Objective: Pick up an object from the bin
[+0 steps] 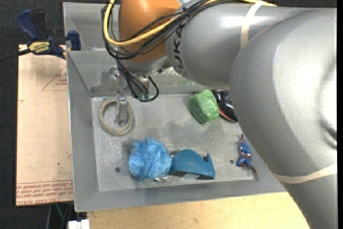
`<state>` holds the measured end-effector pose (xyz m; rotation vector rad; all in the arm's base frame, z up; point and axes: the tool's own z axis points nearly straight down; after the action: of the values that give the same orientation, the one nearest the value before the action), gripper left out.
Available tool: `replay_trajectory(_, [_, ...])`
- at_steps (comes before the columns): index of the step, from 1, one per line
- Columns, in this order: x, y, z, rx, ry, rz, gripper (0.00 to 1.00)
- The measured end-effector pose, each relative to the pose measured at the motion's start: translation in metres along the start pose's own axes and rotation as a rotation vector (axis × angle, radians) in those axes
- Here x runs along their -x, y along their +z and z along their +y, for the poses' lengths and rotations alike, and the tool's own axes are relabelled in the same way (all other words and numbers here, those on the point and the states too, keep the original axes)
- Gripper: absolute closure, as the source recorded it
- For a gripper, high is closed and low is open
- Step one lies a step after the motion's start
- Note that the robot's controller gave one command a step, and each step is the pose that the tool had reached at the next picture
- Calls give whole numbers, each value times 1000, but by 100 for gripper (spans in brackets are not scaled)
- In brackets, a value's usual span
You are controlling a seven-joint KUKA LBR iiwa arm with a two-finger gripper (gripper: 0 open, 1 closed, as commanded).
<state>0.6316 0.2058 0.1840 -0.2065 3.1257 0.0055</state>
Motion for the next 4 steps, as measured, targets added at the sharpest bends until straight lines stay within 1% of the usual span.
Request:
replay_trajectory(1, [-2,-21,-1,1,-28,-3,0])
replay_trajectory(2, [3,53,-37,1,-28,-2,0])
replay_trajectory(3, [-33,38,23,8,-91,-18,0])
replay_trajectory(4, [-36,96,-30,-1,-31,-5,100])
